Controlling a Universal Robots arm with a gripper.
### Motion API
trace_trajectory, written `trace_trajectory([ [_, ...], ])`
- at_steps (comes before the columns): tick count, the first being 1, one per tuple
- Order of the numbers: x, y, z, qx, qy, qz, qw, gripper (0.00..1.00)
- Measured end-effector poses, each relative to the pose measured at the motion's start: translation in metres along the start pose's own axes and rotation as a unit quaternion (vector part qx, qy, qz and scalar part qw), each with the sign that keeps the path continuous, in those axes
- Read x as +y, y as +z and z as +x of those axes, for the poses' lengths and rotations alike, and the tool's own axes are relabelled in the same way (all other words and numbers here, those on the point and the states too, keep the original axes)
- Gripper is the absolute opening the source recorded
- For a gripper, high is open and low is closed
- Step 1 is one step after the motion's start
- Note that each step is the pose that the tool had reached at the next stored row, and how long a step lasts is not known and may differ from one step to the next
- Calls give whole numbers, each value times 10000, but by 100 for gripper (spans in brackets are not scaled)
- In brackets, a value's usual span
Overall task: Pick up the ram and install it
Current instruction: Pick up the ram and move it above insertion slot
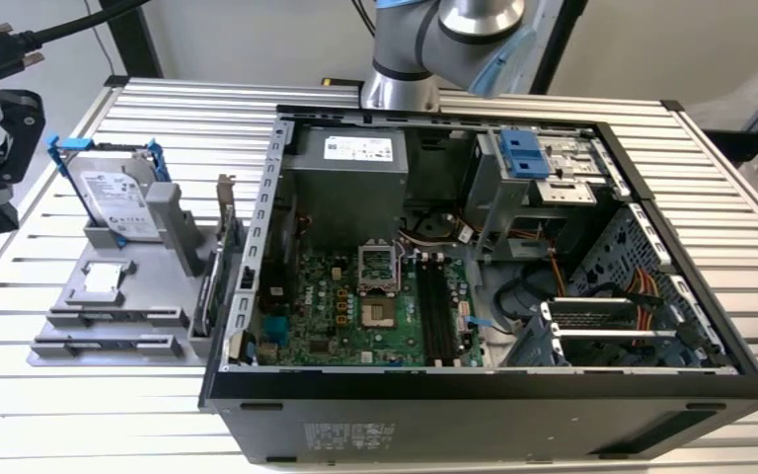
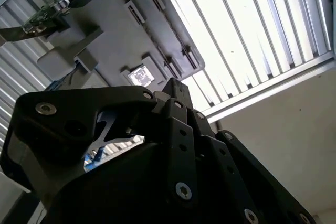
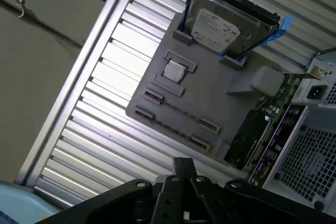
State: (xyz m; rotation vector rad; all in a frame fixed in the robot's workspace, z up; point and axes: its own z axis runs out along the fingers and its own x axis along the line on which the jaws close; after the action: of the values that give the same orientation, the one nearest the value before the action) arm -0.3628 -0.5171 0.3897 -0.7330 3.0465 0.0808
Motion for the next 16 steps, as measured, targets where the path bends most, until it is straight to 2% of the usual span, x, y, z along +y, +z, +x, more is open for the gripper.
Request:
trace_trajectory([
  [16, 0, 0, 0, 19, -384, -7, 9993, 0],
])
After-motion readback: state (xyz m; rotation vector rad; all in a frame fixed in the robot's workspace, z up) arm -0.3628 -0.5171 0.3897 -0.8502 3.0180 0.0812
